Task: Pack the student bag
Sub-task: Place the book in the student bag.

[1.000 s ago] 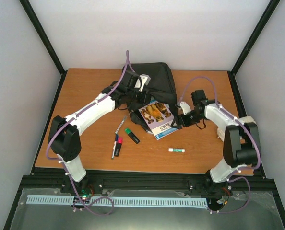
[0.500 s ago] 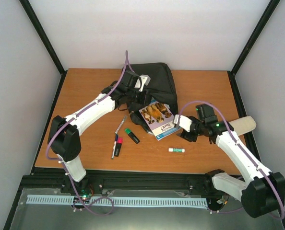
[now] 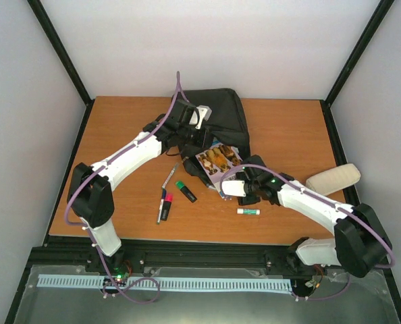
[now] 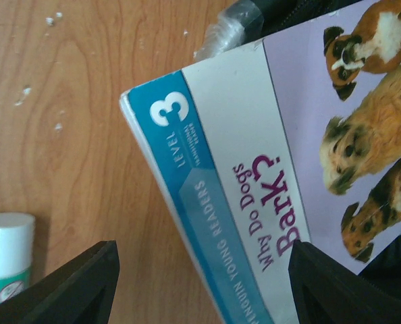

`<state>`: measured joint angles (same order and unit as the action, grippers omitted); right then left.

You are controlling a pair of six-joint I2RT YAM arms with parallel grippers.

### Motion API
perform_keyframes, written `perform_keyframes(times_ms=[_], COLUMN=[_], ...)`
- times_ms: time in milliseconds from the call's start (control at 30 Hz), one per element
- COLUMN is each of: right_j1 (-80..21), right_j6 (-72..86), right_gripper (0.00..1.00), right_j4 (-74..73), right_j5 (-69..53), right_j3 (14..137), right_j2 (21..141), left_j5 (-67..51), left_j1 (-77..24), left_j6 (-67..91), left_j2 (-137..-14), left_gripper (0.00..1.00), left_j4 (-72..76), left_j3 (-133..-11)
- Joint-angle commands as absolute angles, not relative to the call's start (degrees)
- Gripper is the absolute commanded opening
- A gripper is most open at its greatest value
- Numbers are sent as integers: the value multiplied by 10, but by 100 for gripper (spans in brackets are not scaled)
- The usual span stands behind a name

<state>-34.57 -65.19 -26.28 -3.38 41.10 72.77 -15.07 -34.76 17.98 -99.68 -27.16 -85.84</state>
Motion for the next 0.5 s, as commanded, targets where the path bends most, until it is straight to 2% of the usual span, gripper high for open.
perform_keyframes(times_ms=[0, 467], right_j1=[-371, -383], right_j6=[-682, -640], right_gripper=[70, 69], right_j4=[-182, -93], right_j5=[21, 47], right_j3=[408, 470], right_j2=[756, 878], left_j5=[-187, -195], left_j1=[-348, -347], left_j6=[190, 189], left_j2=[-969, -965], left_gripper=[1, 2], left_j4=[-259, -265], left_j3=[-875, -875])
